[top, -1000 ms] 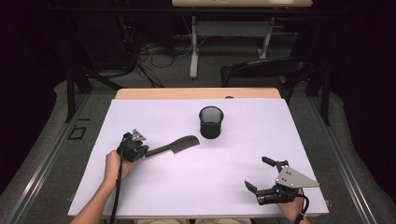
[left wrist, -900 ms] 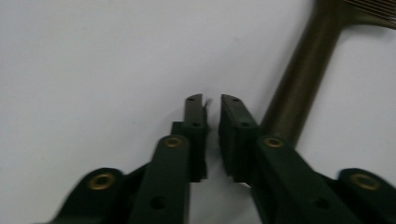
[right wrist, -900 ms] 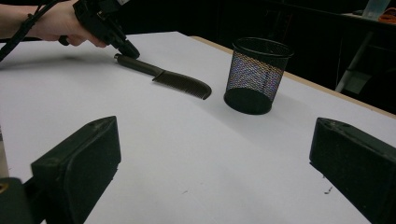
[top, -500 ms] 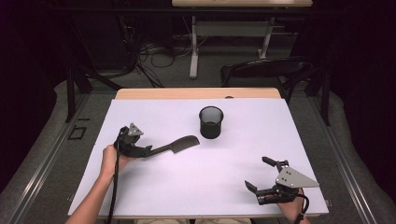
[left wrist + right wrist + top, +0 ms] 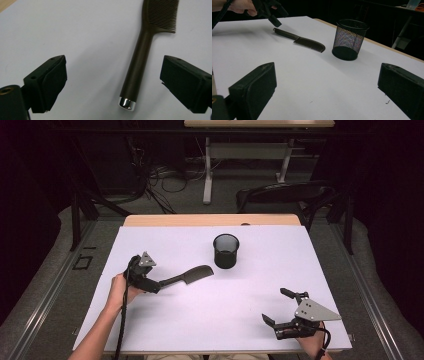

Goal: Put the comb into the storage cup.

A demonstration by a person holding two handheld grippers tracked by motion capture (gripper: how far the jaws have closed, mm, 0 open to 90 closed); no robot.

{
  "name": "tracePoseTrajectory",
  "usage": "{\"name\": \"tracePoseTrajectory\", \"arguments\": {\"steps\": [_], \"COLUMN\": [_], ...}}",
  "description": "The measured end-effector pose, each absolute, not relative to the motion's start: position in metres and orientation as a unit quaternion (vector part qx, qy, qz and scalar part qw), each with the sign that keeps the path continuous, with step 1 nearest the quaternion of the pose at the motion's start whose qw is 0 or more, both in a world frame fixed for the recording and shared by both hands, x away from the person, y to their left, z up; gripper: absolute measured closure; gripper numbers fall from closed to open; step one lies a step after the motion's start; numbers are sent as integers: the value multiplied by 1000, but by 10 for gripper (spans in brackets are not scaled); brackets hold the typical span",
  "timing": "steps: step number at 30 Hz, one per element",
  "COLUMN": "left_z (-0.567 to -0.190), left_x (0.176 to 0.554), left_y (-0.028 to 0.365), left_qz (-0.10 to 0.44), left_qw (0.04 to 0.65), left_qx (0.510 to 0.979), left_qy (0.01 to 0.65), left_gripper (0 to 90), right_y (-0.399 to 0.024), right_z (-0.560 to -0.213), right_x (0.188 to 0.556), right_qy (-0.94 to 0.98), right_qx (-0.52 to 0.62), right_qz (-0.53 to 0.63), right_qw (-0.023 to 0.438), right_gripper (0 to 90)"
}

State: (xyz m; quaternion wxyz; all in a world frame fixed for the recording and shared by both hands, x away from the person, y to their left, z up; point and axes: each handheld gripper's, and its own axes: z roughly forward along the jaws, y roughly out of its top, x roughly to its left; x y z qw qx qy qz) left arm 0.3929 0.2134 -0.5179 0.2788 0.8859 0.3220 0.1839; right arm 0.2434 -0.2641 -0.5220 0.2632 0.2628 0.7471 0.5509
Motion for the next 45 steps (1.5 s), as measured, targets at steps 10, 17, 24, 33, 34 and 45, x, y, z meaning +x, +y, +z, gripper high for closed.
{"name": "tracePoseTrajectory", "arguments": {"steps": [10,17,24,33,34,45], "left_z": [-512,-510,-509,-505,-506,-510], "left_x": [395,400,407,419,420,427], "left_y": [200,192,183,171,169,152], "left_qz": [172,162,152,145,144,145], "left_qw": [247,217,187,162,159,126], "left_qx": [911,927,939,949,950,958], "left_qy": [281,261,245,230,228,213], "left_gripper": [0,0,0,0,0,0], "right_y": [-264,-264,-264,-264,-264,-264], "right_z": [-522,-522,-523,-523,-523,-523], "right_x": [244,244,244,245,244,244], "right_qy": [748,750,752,753,753,752], "right_qx": [262,260,259,260,260,258], "right_qz": [551,550,549,547,548,549], "right_qw": [262,260,258,256,256,259], "right_gripper": [13,13,14,14,14,14]}}
